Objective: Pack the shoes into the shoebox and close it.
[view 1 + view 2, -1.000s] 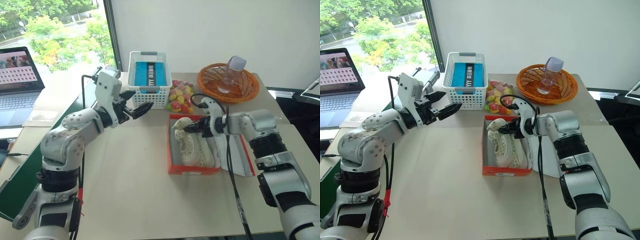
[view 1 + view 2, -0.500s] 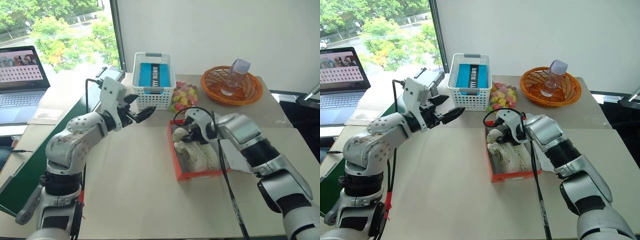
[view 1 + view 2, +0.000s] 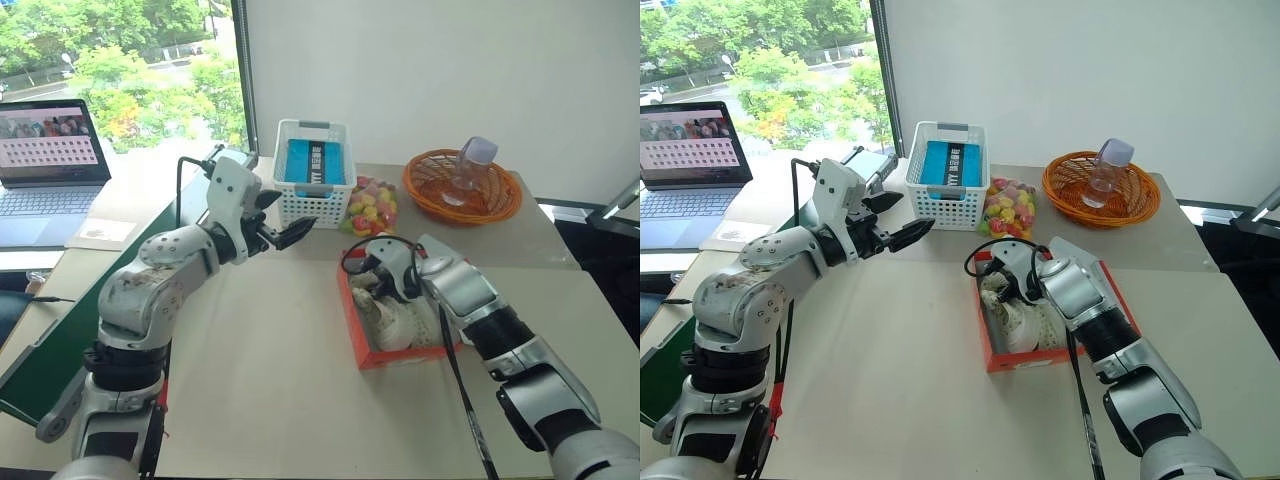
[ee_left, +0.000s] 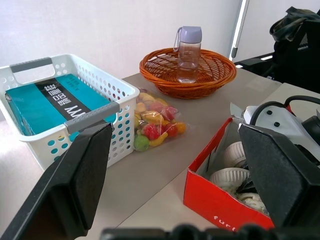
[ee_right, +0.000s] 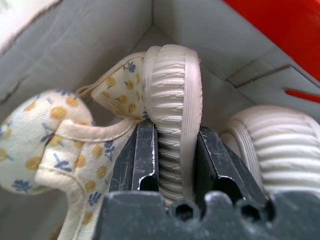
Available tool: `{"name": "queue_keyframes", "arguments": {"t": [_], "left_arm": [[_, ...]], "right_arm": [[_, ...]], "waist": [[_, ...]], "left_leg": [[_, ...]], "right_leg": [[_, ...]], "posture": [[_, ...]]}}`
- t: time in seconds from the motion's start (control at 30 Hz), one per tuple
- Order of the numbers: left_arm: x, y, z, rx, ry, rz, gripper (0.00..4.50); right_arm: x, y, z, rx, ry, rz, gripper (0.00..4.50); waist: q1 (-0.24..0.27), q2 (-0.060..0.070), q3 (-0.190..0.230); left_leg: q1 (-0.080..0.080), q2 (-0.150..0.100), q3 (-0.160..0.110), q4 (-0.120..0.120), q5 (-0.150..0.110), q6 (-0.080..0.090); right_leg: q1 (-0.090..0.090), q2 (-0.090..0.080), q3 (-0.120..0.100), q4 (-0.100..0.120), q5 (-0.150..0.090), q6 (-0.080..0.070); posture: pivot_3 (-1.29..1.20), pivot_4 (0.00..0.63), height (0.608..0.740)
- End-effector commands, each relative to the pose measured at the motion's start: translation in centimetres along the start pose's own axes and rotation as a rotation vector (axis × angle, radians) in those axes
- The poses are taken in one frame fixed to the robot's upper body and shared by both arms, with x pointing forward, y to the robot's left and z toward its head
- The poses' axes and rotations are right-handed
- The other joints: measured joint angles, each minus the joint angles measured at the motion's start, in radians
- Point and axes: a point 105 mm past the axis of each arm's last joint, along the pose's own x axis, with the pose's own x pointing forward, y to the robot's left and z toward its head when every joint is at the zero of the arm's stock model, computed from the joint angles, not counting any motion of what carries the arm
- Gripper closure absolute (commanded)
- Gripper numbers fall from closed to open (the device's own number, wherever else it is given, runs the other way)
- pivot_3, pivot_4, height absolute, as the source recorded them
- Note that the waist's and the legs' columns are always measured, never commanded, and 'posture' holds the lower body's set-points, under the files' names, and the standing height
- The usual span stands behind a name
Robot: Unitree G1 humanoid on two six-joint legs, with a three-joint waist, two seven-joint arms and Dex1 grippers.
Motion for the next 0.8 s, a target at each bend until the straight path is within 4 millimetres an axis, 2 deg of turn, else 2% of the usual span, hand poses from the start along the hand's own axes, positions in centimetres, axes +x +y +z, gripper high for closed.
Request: {"name": "queue_keyframes", "arguments": {"t": [0.03,0.07,0.17,0.27,0.33,0.43,0.53,0.67,0.77,0.8], "left_arm": [[0.3,-0.3,1.4,0.042,-0.044,-0.022,0.22],[0.4,-0.3,1.4,0.042,-0.044,-0.025,0.22],[0.5,-0.4,1.4,0.047,-0.043,-0.036,0.22],[0.8,-0.1,2.1,0.073,-0.066,-0.026,0.22],[1.0,0.0,2.7,0.078,-0.086,-0.034,0.22],[1.2,0.2,3.1,0.086,-0.098,-0.039,0.22],[1.3,0.3,2.8,0.091,-0.085,-0.059,0.22],[1.5,-0.4,1.8,0.109,-0.034,-0.14,0.22],[1.5,-0.8,1.4,0.123,-0.009,-0.185,0.22],[1.6,-1.0,1.2,0.128,0.004,-0.211,0.22]], "right_arm": [[0.9,1.1,-3.7,0.179,0.144,0.07,2.93],[0.8,1.0,-3.4,0.201,0.134,0.072,2.72],[0.5,0.8,-2.4,0.236,0.102,0.066,1.72],[-0.7,0.1,-0.3,0.26,0.037,0.053,0.61],[-1.7,-0.4,0.5,0.253,0.008,0.04,0.07],[-3.5,-1.2,1.7,0.265,-0.039,0.021,0.07],[-6.7,-2.2,4.1,0.283,-0.123,-0.009,0.07],[-10.9,-2.1,7.4,0.303,-0.251,0.012,0.07],[-12.8,-2.1,8.8,0.291,-0.339,0.023,0.07],[-14.1,-2.1,9.5,0.287,-0.409,0.04,0.07]], "waist": [[-0.002,0.0,0.0],[-0.003,0.0,0.0],[-0.009,0.001,0.001],[-0.014,0.003,0.002],[-0.014,0.005,0.004],[-0.015,0.012,0.008],[-0.018,0.019,0.014],[-0.024,0.022,0.017],[-0.029,0.022,0.017],[-0.031,0.022,0.017]], "left_leg": [[0.0,0.0,0.0,0.0,0.0,0.0],[0.0,0.0,0.0,-0.001,0.0,0.001],[-0.003,0.0,0.0,-0.001,0.002,0.003],[-0.004,0.0,0.0,-0.001,0.002,0.003],[-0.006,0.0,0.0,-0.001,0.002,0.003],[-0.006,-0.001,0.0,-0.001,0.002,0.003],[-0.008,-0.001,0.0,-0.001,0.002,0.003],[-0.011,-0.001,0.0,-0.001,0.002,0.004],[-0.011,-0.001,0.0,-0.002,0.002,0.004],[-0.011,0.0,0.0,-0.002,0.002,0.004]], "right_leg": [[0.0,0.0,0.0,0.001,0.0,0.0],[0.0,0.0,0.0,0.001,0.0,0.0],[-0.003,0.0,0.0,0.002,0.001,0.004],[-0.004,0.0,0.001,0.002,0.002,0.005],[-0.005,0.001,0.001,0.002,0.002,0.005],[-0.005,0.0,0.001,0.002,0.002,0.006],[-0.007,0.0,0.001,0.002,0.002,0.006],[-0.01,0.001,0.002,0.003,0.002,0.007],[-0.01,0.002,0.002,0.002,0.002,0.007],[-0.01,0.002,0.002,0.002,0.002,0.007]], "posture": [[0.0,0.15,0.74],[0.0,0.15,0.74],[0.0,0.15,0.74],[0.0,0.15,0.74],[0.0,0.15,0.74],[0.0,0.15,0.74],[0.0,0.15,0.74],[0.0,0.15,0.74],[0.0,0.15,0.74],[0.0,0.15,0.74]]}}
